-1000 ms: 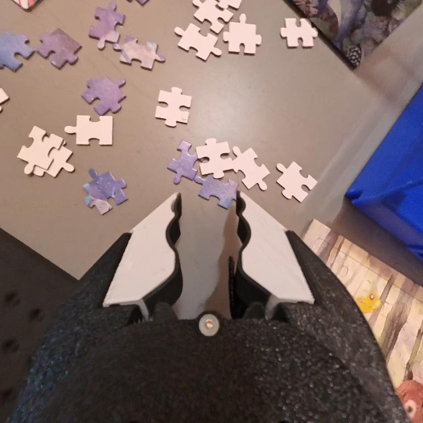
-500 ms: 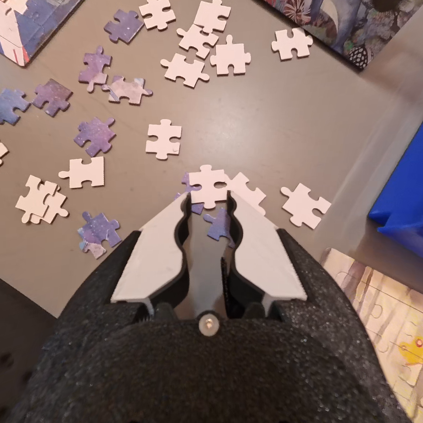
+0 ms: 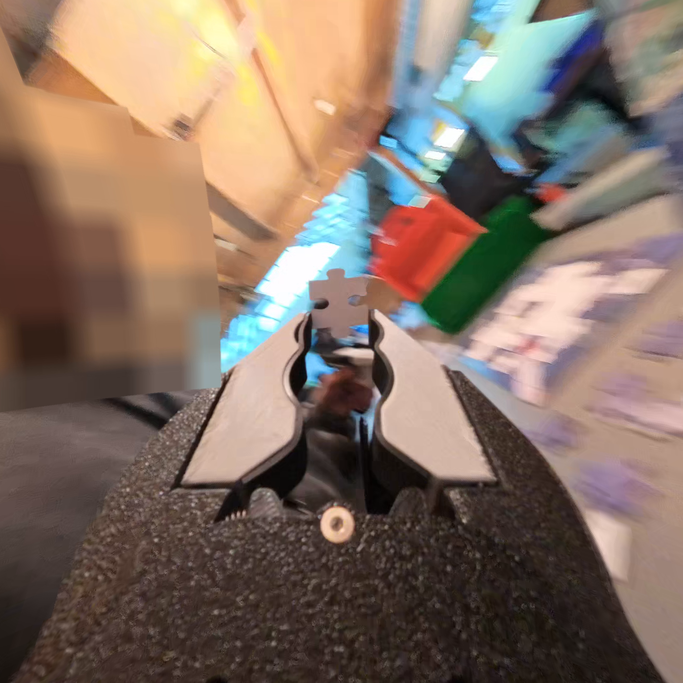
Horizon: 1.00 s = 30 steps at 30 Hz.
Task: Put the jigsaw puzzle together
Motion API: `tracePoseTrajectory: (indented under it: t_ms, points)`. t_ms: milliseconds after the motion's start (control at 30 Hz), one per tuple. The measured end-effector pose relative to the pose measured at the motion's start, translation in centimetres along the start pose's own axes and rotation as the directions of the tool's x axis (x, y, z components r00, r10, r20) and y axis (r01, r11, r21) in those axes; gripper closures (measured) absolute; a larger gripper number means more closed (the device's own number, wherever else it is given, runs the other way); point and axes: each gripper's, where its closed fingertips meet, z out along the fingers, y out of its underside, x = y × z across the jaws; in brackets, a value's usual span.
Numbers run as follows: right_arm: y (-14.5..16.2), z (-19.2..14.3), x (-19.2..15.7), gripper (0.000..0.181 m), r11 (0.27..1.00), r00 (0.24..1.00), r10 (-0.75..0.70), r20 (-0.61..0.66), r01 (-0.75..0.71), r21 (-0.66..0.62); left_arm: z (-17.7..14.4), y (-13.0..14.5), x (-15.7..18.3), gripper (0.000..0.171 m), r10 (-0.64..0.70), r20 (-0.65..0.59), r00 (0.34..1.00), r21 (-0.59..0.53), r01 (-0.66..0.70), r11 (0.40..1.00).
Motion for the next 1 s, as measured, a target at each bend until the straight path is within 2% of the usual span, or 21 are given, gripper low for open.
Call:
tracePoseTrajectory:
  t_ms: [67, 167, 267, 367, 467, 567, 667, 767, 833, 900, 1000]
  points:
    - [0.6, 2.1, -2.5, 0.151, 0.989, 0.966, 0.140, 0.217, -0.148, 0.021, 0.4, -2.6, 3.7, 0.143, 0.022, -0.140, 0.990, 0.101, -0.008, 0.995]
    - [2.6, 5.4, -3.8, 0.151, 0.965, 0.904, 0.257, 0.341, -0.256, -0.051, 0.5, -5.4, 7.6, 0.138, 0.157, -0.212, 0.965, 0.223, -0.109, 0.969]
    - [4.4, 7.9, -5.0, 0.152, 0.913, 0.802, 0.404, 0.440, -0.382, -0.143, 0.3, -7.0, 10.2, 0.134, 0.257, -0.240, 0.936, 0.299, -0.181, 0.937]
    - [5.9, 9.7, -5.0, 0.153, 0.854, 0.715, 0.516, 0.471, -0.474, -0.215, 0.2, -7.4, 11.6, 0.125, 0.309, -0.260, 0.915, 0.331, -0.216, 0.918]
    - [7.4, 11.0, -4.3, 0.152, 0.756, 0.607, 0.647, 0.462, -0.591, -0.282, 0.4, -7.0, 11.2, 0.119, 0.374, -0.179, 0.910, 0.325, -0.304, 0.896]
    - [9.1, 11.8, -3.3, 0.152, 0.687, 0.558, 0.720, 0.412, -0.656, -0.312, 0.8, -5.9, 10.3, 0.119, 0.454, -0.071, 0.888, 0.280, -0.419, 0.864]
    - [10.6, 12.3, -2.7, 0.152, 0.627, 0.510, 0.774, 0.376, -0.699, -0.343, 1.2, -4.4, 9.5, 0.122, 0.486, -0.042, 0.873, 0.203, -0.468, 0.860]
    - [12.1, 12.8, -1.9, 0.152, 0.601, 0.515, 0.798, 0.313, -0.716, -0.355, 1.2, -2.5, 9.0, 0.153, 0.478, -0.076, 0.875, 0.129, -0.467, 0.875]
    - [12.4, 12.7, -1.0, 0.152, 0.604, 0.536, 0.797, 0.278, -0.720, -0.342, 1.1, -1.4, 7.9, 0.165, 0.459, -0.052, 0.887, 0.095, -0.453, 0.886]
    - [13.2, 12.4, 0.6, 0.152, 0.642, 0.629, 0.761, 0.160, -0.692, -0.330, 0.6, 0.2, 6.4, 0.171, 0.393, -0.063, 0.918, 0.038, -0.391, 0.920]
    - [13.8, 10.8, 3.8, 0.151, 0.766, 0.813, 0.579, -0.057, -0.567, -0.302, -0.7, 3.2, 2.8, 0.171, 0.135, -0.079, 0.988, -0.061, -0.140, 0.988]
